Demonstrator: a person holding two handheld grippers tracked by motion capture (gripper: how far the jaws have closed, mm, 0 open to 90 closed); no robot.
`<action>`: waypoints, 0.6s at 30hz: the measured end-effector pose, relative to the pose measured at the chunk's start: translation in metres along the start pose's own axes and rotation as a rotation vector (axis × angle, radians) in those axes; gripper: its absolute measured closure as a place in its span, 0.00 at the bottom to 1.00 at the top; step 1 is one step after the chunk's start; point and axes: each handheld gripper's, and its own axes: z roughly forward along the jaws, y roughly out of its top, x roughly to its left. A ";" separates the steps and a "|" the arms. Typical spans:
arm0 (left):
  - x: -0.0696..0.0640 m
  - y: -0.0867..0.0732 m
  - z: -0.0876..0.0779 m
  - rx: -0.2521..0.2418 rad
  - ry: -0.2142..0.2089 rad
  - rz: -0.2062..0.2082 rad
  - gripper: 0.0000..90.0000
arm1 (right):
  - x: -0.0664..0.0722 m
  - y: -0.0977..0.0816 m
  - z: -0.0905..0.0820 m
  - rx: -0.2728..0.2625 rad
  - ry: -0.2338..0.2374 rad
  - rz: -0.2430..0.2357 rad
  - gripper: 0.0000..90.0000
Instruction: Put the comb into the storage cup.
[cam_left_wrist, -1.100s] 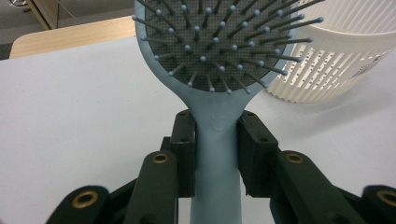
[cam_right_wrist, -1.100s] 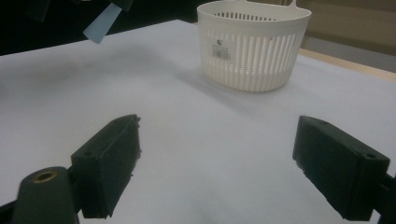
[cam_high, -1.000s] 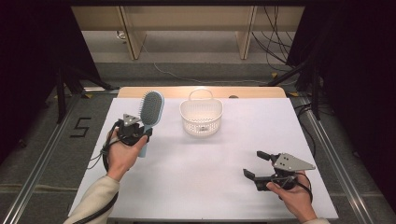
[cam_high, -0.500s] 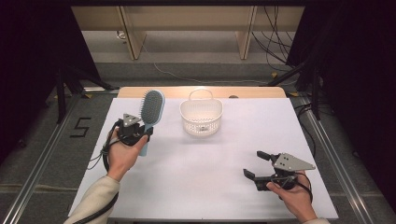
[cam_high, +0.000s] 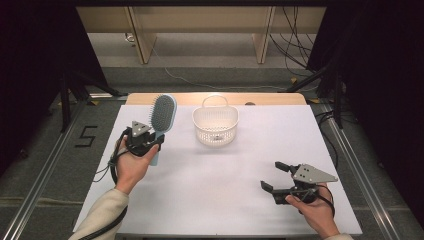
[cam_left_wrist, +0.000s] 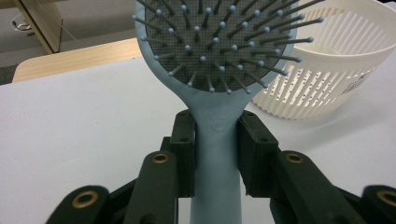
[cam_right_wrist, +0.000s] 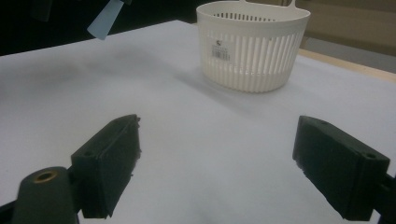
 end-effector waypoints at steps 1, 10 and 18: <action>0.000 0.000 0.000 -0.002 -0.001 0.001 0.78 | 0.000 0.000 0.000 0.000 0.000 0.000 0.17; -0.001 0.000 0.000 -0.018 0.000 0.004 0.78 | 0.000 0.000 0.000 0.000 0.000 0.001 0.17; -0.001 0.000 0.000 -0.026 -0.009 0.005 0.78 | 0.000 0.000 0.000 0.000 0.001 0.000 0.17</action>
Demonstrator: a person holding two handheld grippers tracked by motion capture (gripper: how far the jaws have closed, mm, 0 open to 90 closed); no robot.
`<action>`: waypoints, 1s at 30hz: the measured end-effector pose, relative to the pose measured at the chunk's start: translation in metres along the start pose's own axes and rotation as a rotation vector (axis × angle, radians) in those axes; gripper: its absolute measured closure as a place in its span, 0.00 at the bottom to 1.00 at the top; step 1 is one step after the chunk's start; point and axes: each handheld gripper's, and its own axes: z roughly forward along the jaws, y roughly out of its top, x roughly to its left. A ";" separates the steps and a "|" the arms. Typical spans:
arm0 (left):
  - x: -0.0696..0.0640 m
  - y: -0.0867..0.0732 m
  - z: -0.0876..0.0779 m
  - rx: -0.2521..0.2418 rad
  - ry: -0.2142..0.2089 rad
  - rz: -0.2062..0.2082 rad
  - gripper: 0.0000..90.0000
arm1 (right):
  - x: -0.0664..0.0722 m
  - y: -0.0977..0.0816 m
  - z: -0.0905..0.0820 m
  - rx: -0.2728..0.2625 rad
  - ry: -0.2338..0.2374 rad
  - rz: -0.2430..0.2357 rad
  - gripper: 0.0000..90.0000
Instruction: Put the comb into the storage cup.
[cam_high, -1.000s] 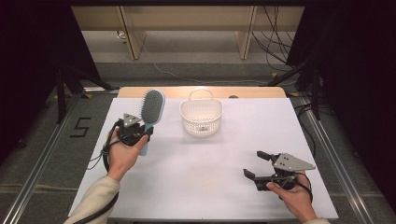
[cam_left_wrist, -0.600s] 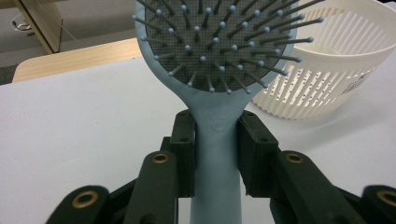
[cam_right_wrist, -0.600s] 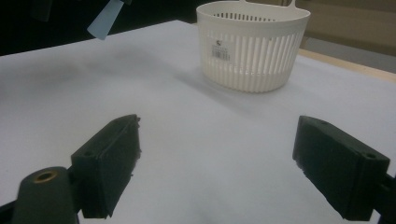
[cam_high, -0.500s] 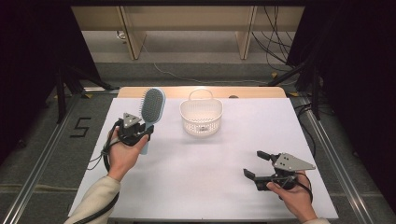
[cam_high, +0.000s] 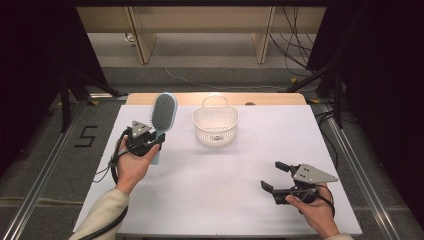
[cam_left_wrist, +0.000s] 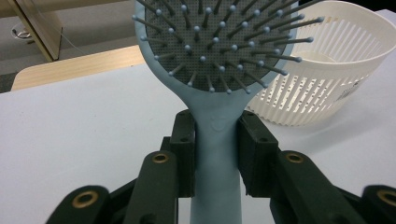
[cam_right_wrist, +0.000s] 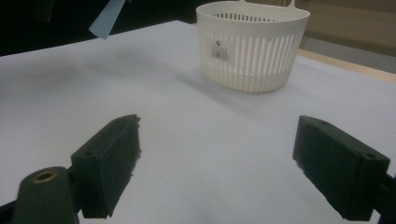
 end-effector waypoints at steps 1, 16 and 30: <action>0.000 0.000 0.000 0.000 0.001 0.002 0.78 | 0.000 0.000 0.000 0.000 0.000 0.000 0.17; -0.001 0.000 0.000 -0.023 -0.004 0.010 0.78 | 0.000 0.000 0.000 -0.002 -0.001 0.002 0.17; -0.004 0.001 0.000 -0.057 -0.019 0.018 0.78 | -0.001 0.000 0.000 -0.003 -0.002 0.004 0.17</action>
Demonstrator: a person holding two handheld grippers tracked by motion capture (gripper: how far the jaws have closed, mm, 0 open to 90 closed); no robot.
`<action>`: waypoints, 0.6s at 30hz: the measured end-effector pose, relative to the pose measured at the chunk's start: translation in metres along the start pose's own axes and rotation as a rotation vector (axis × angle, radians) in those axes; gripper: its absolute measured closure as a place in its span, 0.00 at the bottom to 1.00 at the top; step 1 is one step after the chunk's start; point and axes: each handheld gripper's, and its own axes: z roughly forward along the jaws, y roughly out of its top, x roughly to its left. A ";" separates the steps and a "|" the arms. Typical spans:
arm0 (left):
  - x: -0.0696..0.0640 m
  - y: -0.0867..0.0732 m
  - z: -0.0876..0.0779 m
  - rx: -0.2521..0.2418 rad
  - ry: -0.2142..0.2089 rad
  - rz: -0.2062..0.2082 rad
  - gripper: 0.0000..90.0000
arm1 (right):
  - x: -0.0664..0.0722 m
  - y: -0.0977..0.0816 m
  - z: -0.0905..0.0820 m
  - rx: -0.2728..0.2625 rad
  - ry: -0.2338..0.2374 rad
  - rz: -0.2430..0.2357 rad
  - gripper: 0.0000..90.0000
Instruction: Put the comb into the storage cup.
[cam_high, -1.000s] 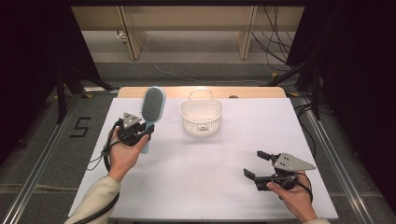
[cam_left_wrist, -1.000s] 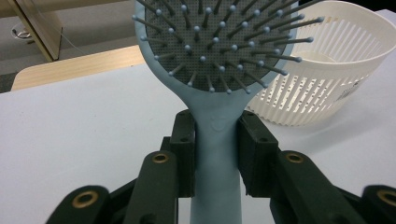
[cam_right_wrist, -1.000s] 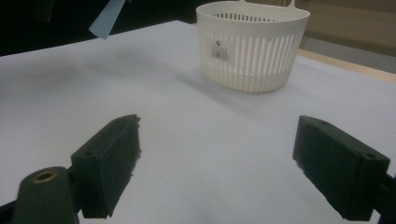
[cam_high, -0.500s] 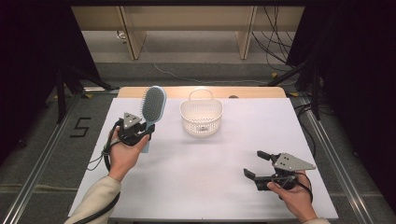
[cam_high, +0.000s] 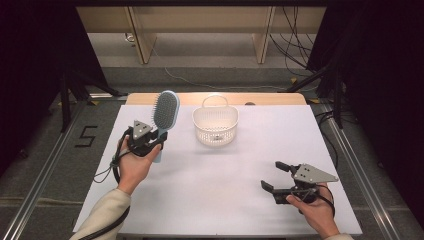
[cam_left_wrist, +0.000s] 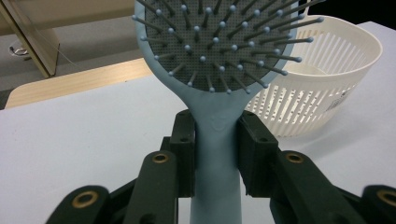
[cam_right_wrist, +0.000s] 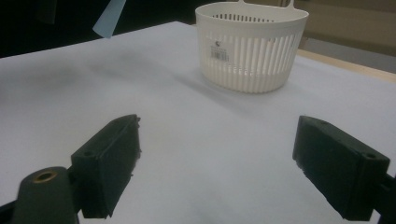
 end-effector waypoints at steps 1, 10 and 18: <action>0.000 0.000 0.000 -0.002 -0.002 -0.002 0.78 | 0.000 0.000 0.000 0.000 0.000 0.000 0.17; -0.001 0.002 -0.001 -0.018 -0.011 -0.003 0.78 | -0.001 0.000 0.000 -0.004 -0.002 0.005 0.17; -0.003 0.000 0.002 -0.019 -0.011 0.029 0.78 | -0.002 -0.001 0.000 -0.005 -0.004 0.012 0.17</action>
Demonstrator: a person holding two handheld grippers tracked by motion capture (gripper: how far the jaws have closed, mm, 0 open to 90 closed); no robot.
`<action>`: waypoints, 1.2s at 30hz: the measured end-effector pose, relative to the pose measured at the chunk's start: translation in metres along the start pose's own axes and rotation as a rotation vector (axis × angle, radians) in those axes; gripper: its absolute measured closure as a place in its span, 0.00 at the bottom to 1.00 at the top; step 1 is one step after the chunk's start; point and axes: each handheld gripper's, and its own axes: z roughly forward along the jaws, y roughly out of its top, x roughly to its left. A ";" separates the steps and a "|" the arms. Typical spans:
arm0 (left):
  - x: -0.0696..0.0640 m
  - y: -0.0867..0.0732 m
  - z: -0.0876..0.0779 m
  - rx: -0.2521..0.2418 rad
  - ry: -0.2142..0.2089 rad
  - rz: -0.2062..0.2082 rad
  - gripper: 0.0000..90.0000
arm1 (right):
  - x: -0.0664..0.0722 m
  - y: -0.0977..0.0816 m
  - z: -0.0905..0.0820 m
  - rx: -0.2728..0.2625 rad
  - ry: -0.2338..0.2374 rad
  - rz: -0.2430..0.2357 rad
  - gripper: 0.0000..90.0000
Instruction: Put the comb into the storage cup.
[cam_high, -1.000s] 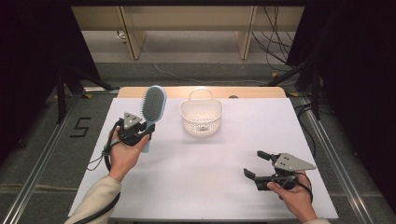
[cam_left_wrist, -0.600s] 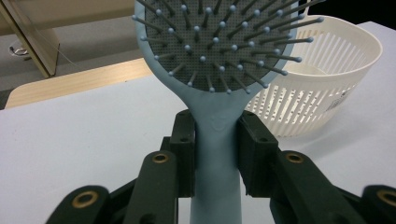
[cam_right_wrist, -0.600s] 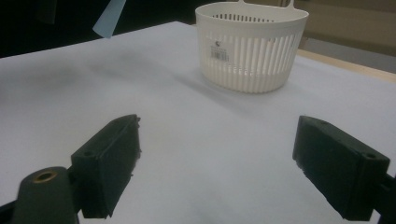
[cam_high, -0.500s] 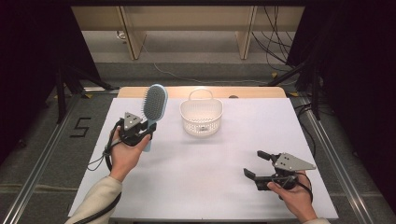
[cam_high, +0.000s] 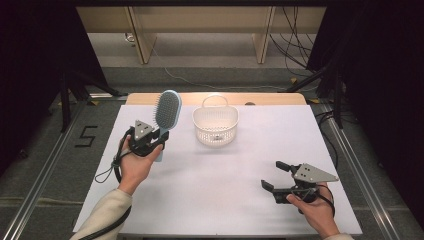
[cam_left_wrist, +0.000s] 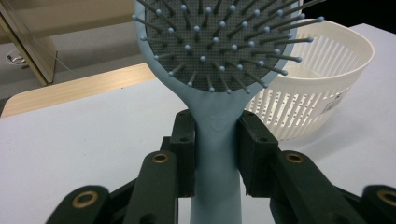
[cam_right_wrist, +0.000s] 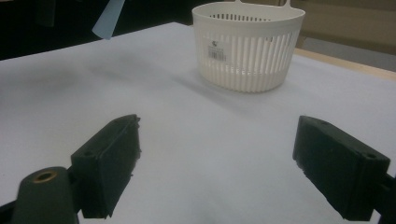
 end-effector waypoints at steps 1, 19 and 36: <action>0.000 0.000 0.000 0.000 -0.001 0.004 0.78 | 0.000 0.000 0.000 -0.003 0.000 0.001 0.17; -0.003 -0.001 0.002 -0.040 -0.036 0.024 0.78 | 0.000 0.000 0.000 -0.001 -0.002 -0.003 0.17; -0.002 0.001 0.002 -0.079 -0.064 0.028 0.78 | 0.000 0.000 0.000 -0.003 -0.002 -0.003 0.17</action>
